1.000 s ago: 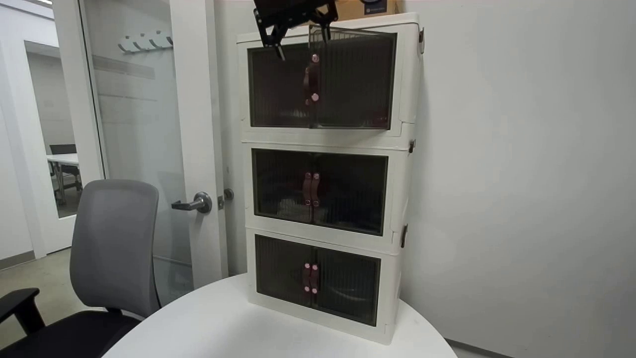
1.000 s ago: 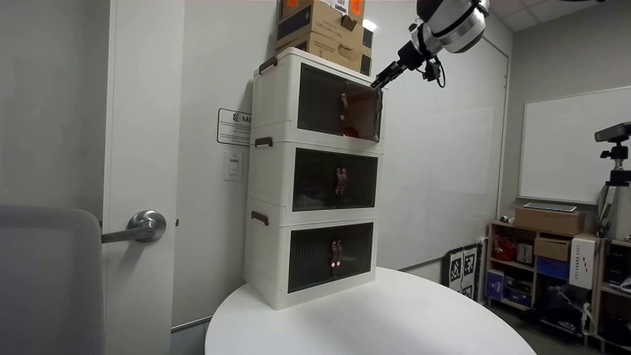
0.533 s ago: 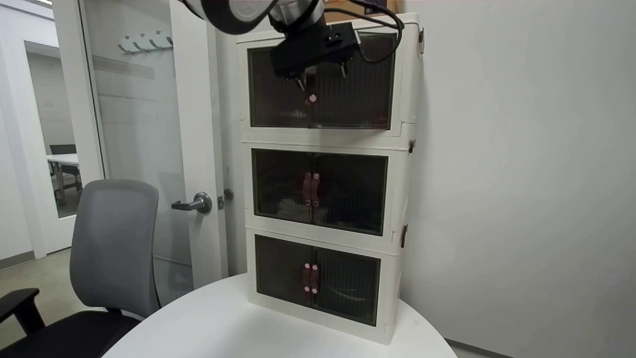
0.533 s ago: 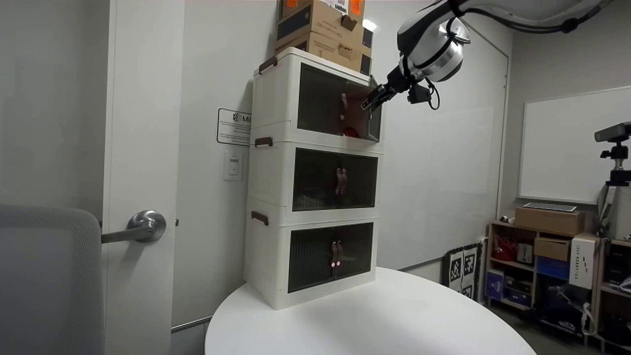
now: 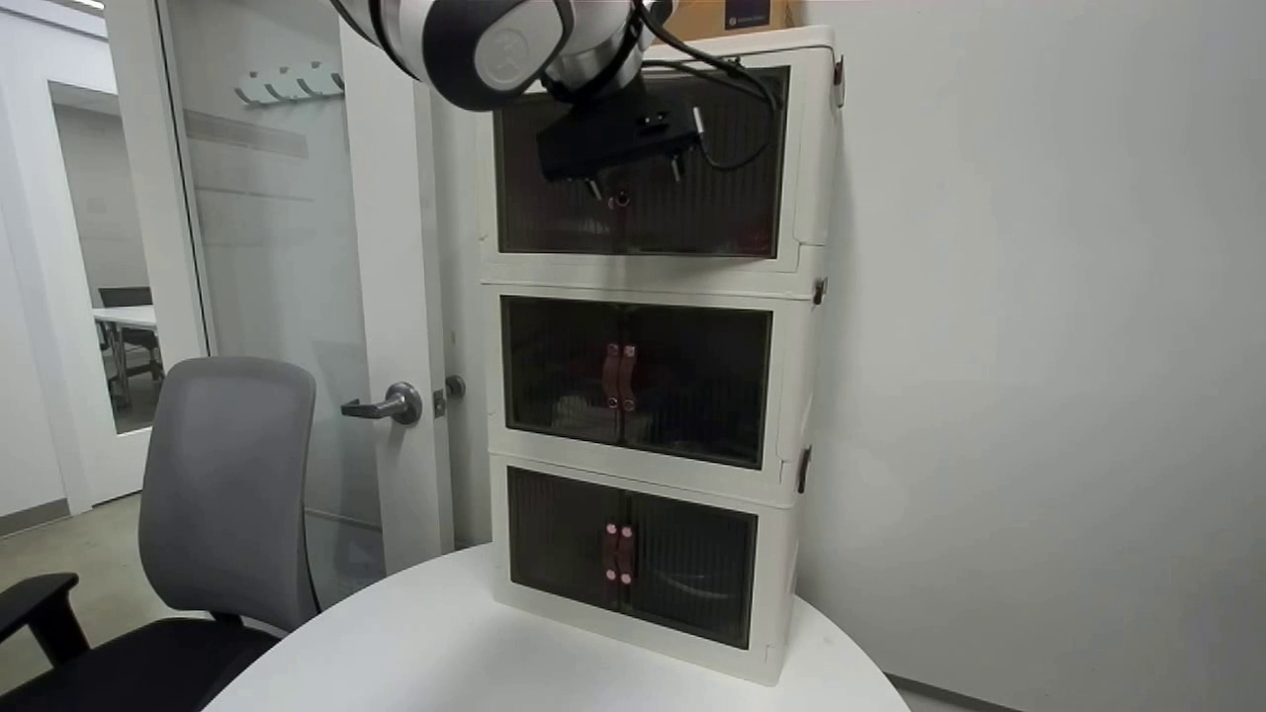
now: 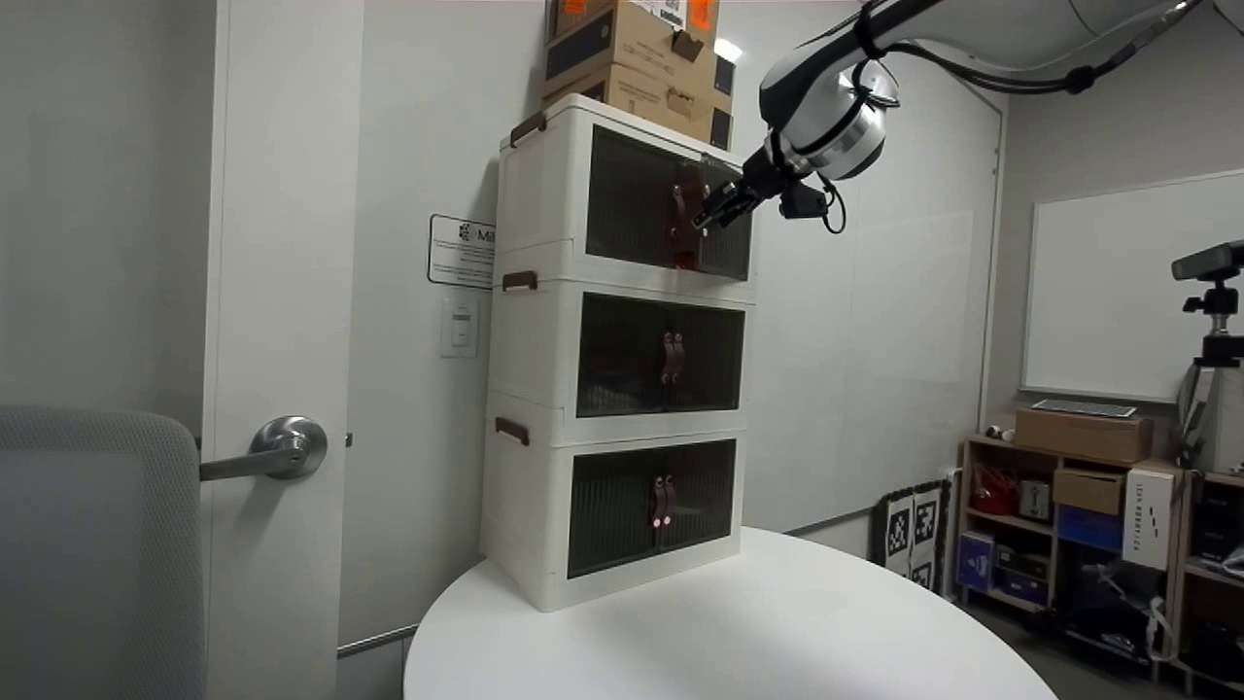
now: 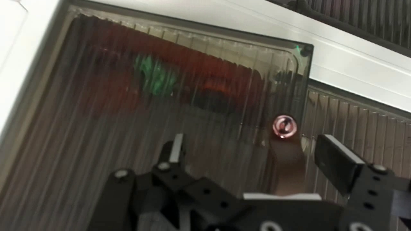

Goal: Close the right door of the top cabinet

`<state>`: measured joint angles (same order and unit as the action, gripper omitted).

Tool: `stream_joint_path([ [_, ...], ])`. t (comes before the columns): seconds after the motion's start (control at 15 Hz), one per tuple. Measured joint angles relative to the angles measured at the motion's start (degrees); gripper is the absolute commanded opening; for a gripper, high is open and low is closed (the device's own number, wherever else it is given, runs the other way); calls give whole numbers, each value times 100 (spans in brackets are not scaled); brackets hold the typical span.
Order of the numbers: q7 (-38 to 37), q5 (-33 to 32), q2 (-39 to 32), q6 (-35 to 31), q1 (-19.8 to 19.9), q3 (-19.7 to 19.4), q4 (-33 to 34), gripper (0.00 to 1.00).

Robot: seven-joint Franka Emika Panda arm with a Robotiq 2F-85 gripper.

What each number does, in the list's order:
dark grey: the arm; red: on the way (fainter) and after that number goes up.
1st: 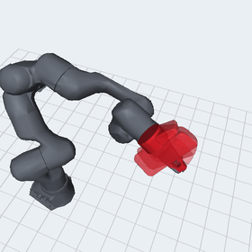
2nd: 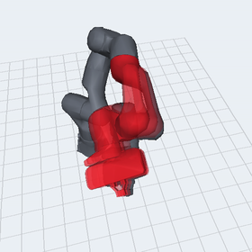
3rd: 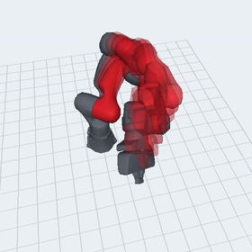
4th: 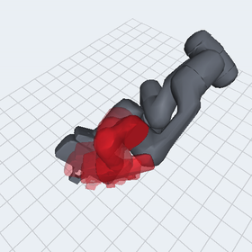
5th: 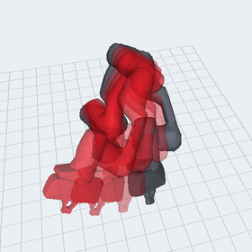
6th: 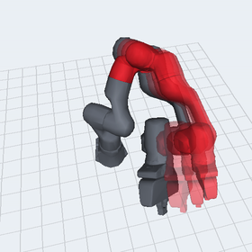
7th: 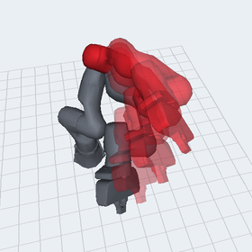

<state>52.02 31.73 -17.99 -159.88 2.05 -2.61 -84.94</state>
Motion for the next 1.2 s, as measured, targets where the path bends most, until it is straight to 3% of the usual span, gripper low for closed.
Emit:
stream_joint_path([
  [0.67,7,-1,-252,-1,-125,258,536,100],
  [1.2,-2,0,-974,0,-132,265,1259,100],
])
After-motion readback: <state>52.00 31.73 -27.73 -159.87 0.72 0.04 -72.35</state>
